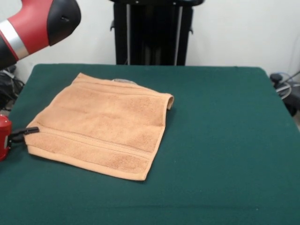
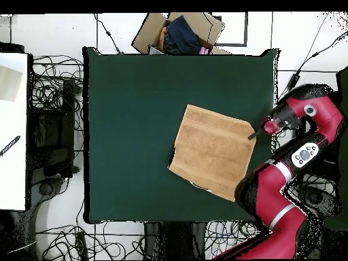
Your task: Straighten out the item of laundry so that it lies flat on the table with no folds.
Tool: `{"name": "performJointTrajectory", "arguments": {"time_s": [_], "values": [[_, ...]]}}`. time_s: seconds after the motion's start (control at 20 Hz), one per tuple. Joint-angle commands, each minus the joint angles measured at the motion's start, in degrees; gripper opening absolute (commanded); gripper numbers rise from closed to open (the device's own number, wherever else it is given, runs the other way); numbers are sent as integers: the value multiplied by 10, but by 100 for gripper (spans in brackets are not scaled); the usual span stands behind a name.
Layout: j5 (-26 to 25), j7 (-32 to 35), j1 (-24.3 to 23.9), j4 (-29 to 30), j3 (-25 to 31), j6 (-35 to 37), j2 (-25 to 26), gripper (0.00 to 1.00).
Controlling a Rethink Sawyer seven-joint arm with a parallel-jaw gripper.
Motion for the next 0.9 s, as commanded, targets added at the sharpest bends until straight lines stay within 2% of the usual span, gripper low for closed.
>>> {"name": "performJointTrajectory", "arguments": {"time_s": [0.05, 0.9], "values": [[-101, -163, 9, -52, -13, -370, 96, 0], [-178, -182, 3, -51, 41, -378, 113, 0]]}}
